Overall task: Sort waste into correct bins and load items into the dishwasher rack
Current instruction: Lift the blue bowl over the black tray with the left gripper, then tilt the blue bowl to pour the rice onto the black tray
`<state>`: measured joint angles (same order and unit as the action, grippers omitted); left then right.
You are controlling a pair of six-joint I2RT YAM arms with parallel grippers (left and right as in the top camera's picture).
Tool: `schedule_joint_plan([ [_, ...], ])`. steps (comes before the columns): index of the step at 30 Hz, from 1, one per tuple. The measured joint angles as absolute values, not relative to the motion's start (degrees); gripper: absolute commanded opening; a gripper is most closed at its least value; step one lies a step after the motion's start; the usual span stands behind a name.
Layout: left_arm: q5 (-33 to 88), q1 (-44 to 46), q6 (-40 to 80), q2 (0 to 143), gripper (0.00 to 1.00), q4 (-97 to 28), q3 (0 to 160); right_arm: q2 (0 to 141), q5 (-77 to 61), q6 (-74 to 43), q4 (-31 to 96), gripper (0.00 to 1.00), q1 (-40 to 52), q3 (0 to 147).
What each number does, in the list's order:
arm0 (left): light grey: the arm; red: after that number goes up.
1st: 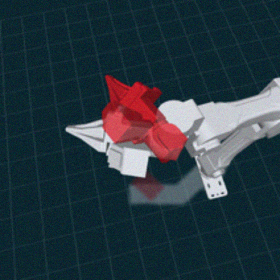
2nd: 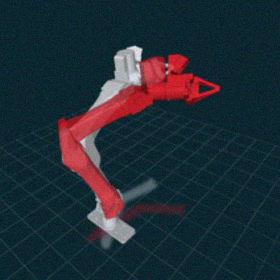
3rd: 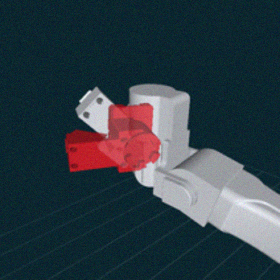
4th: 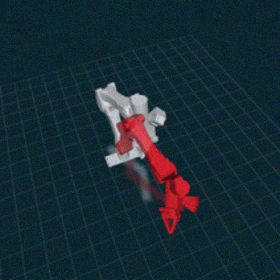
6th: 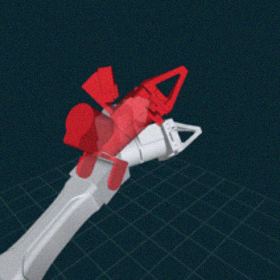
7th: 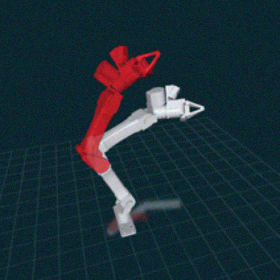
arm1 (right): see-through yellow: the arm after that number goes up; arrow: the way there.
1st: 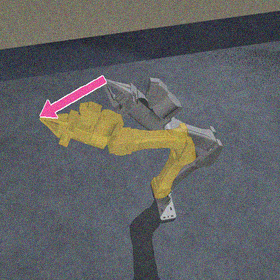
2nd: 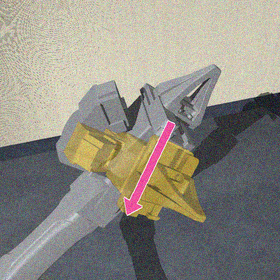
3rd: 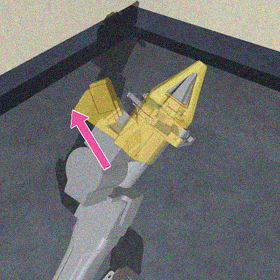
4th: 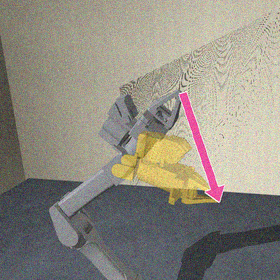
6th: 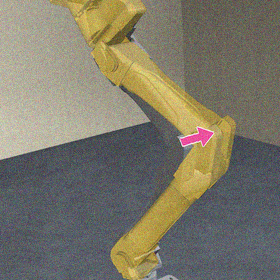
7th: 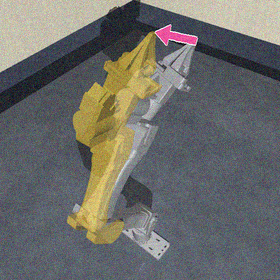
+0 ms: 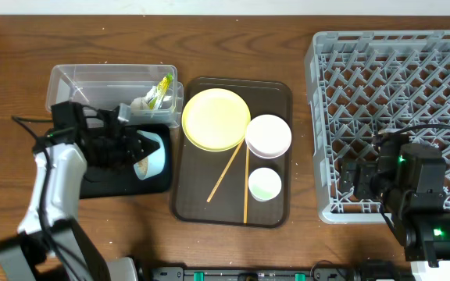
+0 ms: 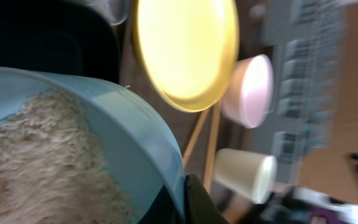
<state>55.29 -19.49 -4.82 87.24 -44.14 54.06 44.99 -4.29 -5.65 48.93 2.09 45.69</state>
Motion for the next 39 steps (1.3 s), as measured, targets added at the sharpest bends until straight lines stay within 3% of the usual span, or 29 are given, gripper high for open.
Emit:
schedule_joint_plan([
  [19, 84.8, -34.5, -5.6, 97.9, 0.06, -44.8, 54.1, 45.0, -4.3, -5.7, 49.1, 0.99, 2.1, 45.7],
  [39, 88.4, -35.4, 18.3, 97.9, 0.06, -45.4, 54.1, 45.0, -4.3, -5.7, 50.3, 0.99, 2.1, 45.7],
])
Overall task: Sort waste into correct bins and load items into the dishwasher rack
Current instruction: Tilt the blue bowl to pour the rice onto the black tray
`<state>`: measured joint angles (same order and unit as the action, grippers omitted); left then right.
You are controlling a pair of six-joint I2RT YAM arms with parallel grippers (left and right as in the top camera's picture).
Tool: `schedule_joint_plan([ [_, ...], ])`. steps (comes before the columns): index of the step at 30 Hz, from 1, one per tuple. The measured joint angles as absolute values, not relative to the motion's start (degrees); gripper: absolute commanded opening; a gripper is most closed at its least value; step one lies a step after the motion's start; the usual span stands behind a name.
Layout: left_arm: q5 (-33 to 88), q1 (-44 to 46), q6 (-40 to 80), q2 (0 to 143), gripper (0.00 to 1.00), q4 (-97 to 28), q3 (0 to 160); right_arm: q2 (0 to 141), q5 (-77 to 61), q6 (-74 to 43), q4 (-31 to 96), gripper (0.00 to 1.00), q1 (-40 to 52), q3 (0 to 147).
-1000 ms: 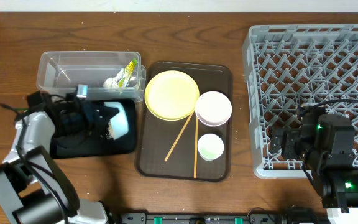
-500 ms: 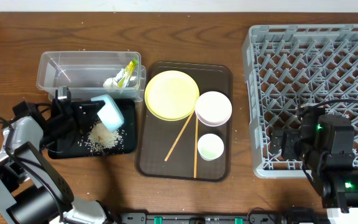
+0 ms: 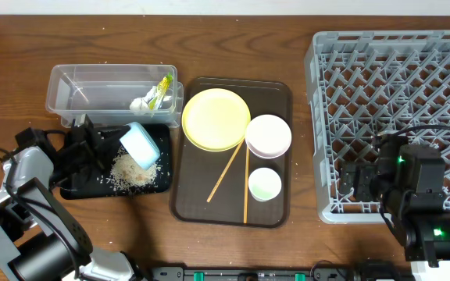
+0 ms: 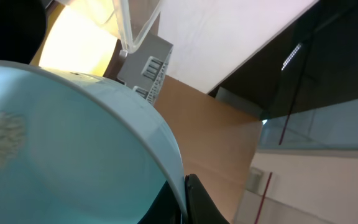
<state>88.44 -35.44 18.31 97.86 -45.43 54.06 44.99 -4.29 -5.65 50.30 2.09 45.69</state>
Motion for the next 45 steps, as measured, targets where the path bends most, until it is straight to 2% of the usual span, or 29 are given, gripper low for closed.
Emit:
schedule_joint_plan([
  [7, 88.6, -35.6, 19.3, 97.9, 0.06, -45.3, 54.1, 45.0, -4.3, -5.7, 50.3, 0.99, 2.1, 45.7],
  [17, 88.1, -35.6, 2.8, 97.9, 0.06, -42.1, 54.1, 45.0, -4.3, -5.7, 50.3, 0.99, 2.1, 45.7],
  [28, 86.0, -35.6, -1.8, 97.9, 0.06, -42.1, 54.1, 45.0, -4.3, -5.7, 50.3, 0.99, 2.1, 45.7],
  [32, 85.0, -35.6, 1.0, 97.9, 0.06, -42.0, 54.1, 45.0, -4.3, -5.7, 50.3, 0.99, 2.1, 45.7],
  [39, 81.4, -35.6, 15.2, 97.9, 0.08, -42.0, 54.1, 45.0, -4.3, -5.7, 50.3, 0.99, 2.1, 45.7],
  [45, 80.5, -35.6, 19.4, 97.9, 0.06, -41.5, 54.1, 45.0, -4.3, -5.7, 50.3, 0.99, 2.1, 45.7],
])
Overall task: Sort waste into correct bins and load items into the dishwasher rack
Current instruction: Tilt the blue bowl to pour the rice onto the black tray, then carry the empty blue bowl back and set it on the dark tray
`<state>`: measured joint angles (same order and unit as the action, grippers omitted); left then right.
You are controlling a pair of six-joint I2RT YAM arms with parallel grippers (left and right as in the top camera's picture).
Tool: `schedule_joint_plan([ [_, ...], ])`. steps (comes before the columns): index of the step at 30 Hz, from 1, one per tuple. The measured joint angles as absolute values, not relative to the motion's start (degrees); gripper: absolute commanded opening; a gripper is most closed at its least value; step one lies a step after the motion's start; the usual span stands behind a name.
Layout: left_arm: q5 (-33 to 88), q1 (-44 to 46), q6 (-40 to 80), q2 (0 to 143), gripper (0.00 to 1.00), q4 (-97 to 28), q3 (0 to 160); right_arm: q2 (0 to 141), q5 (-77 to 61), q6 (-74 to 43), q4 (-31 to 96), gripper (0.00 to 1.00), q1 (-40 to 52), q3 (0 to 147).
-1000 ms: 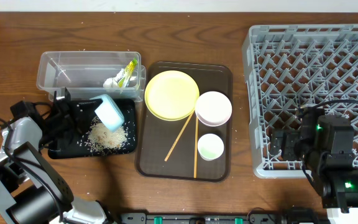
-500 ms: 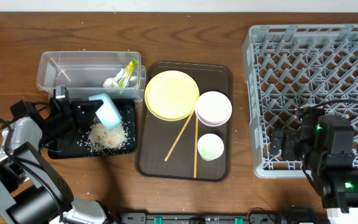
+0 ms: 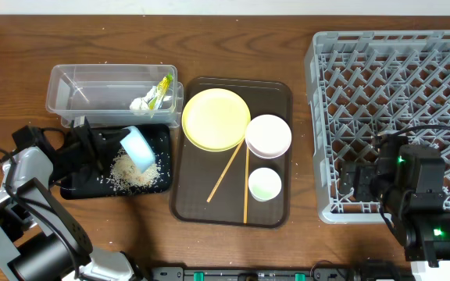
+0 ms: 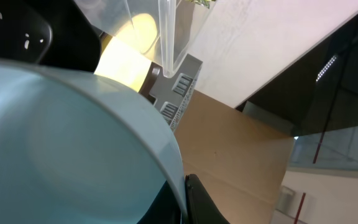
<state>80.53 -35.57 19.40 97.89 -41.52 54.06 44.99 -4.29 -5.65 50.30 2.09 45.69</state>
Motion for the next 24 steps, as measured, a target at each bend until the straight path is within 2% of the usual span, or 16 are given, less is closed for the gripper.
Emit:
schedule_joint_plan([
  [6, 80.7, -35.6, 20.2, 97.9, 0.06, -40.9, 54.1, 45.0, -4.3, -5.7, 50.3, 0.99, 2.1, 45.7],
  [17, 87.8, -35.4, 12.6, 97.6, 0.06, -39.3, 54.1, 45.0, -4.3, -5.7, 50.3, 0.99, 2.1, 45.7],
  [24, 84.2, -30.1, 10.2, 89.1, 0.06, -39.2, 54.1, 45.0, -4.3, -5.7, 50.2, 0.99, 2.1, 45.7],
])
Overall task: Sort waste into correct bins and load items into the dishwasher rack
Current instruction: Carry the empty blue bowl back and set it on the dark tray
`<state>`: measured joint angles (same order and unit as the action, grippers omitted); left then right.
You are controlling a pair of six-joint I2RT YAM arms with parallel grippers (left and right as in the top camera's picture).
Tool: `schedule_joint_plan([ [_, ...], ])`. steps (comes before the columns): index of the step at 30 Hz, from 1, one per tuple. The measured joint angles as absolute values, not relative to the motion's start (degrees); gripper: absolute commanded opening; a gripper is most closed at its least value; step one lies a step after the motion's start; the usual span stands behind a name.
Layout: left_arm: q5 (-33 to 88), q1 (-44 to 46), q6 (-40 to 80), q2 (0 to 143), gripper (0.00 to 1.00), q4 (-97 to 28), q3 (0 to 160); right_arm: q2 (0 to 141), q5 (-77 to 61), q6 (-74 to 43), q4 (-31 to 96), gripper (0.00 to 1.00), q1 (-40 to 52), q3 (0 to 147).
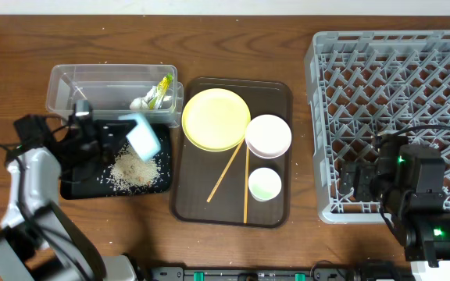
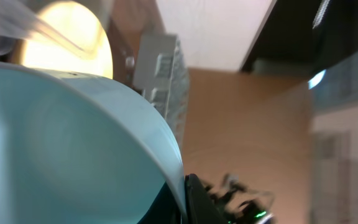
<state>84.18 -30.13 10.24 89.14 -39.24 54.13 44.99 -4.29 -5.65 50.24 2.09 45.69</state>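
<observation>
My left gripper (image 1: pixel 120 134) is shut on the rim of a light blue bowl (image 1: pixel 142 135), which is tipped on its side above the black tray (image 1: pixel 76 187). In the left wrist view the bowl's (image 2: pixel 73 143) inside fills the frame and looks bare, with a dark finger (image 2: pixel 194 202) against its rim. A pile of rice (image 1: pixel 135 168) lies on the black tray under the bowl. The grey dishwasher rack (image 1: pixel 397 109) stands at the right. My right gripper (image 1: pixel 358 179) hovers at the rack's front edge, its jaws unclear.
A clear bin (image 1: pixel 112 86) holding wrappers sits behind the black tray. The brown tray (image 1: pixel 186 199) carries a yellow plate (image 1: pixel 216 119), a white bowl (image 1: pixel 268 135), a green cup (image 1: pixel 265 184) and two chopsticks (image 1: pixel 227 170).
The blue bowl sits a little farther back and to the right, closer to the clear bin, and the left wrist has turned. The rice pile and right arm are unchanged.
At first my left gripper held the bowl tilted over the black tray with rice inside. Then the rice lay heaped on the tray and only a few grains clung inside the bowl. Later the bowl looked bare above the pile, and now it is higher.
</observation>
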Motion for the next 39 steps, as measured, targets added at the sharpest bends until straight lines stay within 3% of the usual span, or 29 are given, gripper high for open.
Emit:
schedule_joint_plan([
  [8, 62.0, -9.5, 9.7, 76.8, 0.06, -40.0, 54.2, 45.0, -4.3, -5.7, 50.2, 0.99, 2.1, 45.7],
  [19, 27.7, 22.5, 10.3, 79.7, 0.06, -40.3, 54.2, 45.0, -4.3, -5.7, 50.2, 0.99, 2.1, 45.7],
  [27, 16.6, 30.6, 10.9, 88.9, 0.07, -39.4, 54.2, 45.0, -4.3, -5.7, 50.3, 0.99, 2.1, 45.7],
  [28, 16.0, 30.8, 10.9, 89.7, 0.12, -39.3, 54.2, 45.0, -4.3, -5.7, 50.3, 0.99, 2.1, 45.7],
  [30, 15.2, 30.9, 10.8, 90.3, 0.34, -39.3, 54.2, 45.0, -4.3, -5.7, 50.3, 0.99, 2.1, 45.7],
  [32, 14.6, 30.9, 11.2, 90.5, 0.45, -39.2, 54.2, 45.0, -4.3, -5.7, 50.3, 0.99, 2.1, 45.7],
  [35, 14.1, 30.9, 11.6, 90.5, 0.54, -39.2, 54.2, 45.0, -4.3, -5.7, 50.3, 0.99, 2.1, 45.7],
  [39, 13.5, 30.9, 11.8, 89.6, 0.54, -41.2, 55.1, 45.0, -4.3, -5.7, 50.3, 0.99, 2.1, 45.7],
])
